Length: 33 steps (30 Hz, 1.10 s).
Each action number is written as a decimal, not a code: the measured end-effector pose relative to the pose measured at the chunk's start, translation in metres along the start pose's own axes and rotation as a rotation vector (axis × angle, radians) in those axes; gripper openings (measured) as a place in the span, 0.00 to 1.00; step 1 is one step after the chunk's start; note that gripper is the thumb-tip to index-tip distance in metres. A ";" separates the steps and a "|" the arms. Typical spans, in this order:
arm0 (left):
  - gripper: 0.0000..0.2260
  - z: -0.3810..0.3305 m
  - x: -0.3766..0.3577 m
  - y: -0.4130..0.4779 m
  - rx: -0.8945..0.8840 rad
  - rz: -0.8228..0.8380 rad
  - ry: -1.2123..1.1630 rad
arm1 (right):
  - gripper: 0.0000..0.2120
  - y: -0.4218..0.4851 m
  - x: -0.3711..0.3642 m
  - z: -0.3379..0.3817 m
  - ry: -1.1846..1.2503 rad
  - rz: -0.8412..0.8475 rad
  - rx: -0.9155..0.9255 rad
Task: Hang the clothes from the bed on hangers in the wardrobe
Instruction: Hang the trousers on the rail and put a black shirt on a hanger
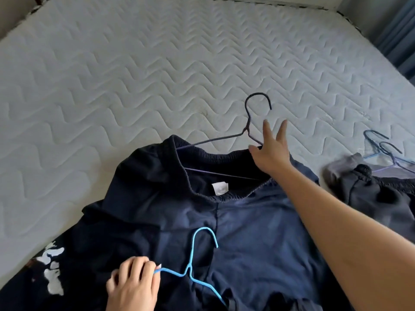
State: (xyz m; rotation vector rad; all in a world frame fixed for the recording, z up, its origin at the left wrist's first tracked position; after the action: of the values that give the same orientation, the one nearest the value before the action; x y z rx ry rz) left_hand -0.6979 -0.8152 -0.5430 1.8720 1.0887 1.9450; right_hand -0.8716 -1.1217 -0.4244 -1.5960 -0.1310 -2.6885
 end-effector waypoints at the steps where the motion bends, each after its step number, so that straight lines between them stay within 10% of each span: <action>1: 0.10 0.000 0.000 0.001 0.002 -0.003 -0.003 | 0.29 0.011 0.001 -0.005 0.001 -0.023 -0.045; 4: 0.11 0.000 -0.003 -0.002 0.006 0.028 0.002 | 0.20 -0.011 0.001 0.005 0.087 -0.222 0.125; 8: 0.14 0.000 -0.002 -0.002 0.037 0.093 -0.009 | 0.27 -0.097 -0.052 0.010 -0.226 -0.039 0.553; 12: 0.16 -0.001 -0.001 -0.001 0.018 0.175 -0.030 | 0.17 -0.049 -0.068 0.000 -0.187 0.125 0.230; 17: 0.18 0.002 -0.003 0.000 0.027 0.230 -0.010 | 0.22 -0.011 -0.048 0.036 0.178 -0.110 0.134; 23: 0.15 0.001 -0.002 -0.001 0.032 0.212 -0.023 | 0.27 -0.066 -0.121 0.021 -0.307 0.369 0.306; 26: 0.15 0.002 -0.005 -0.003 0.019 0.217 -0.023 | 0.28 -0.036 -0.135 0.008 -0.229 0.447 0.069; 33: 0.27 0.001 -0.004 0.002 0.028 0.411 0.027 | 0.28 -0.141 -0.092 0.010 0.176 0.329 0.310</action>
State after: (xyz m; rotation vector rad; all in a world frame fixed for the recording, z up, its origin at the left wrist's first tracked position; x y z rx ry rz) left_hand -0.6960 -0.8186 -0.5453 2.2319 0.7849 2.1758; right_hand -0.8266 -0.9830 -0.5100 -1.1735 -0.2448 -2.3986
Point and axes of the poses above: each hand's wrist, its own y-axis towards the middle knuckle, its own x-axis out of the back of the hand, z = x × y, the point moved 6 cm from there along y, towards the middle knuckle, and after that the axes turned 9 degrees about -z, right-handed, at the moved point
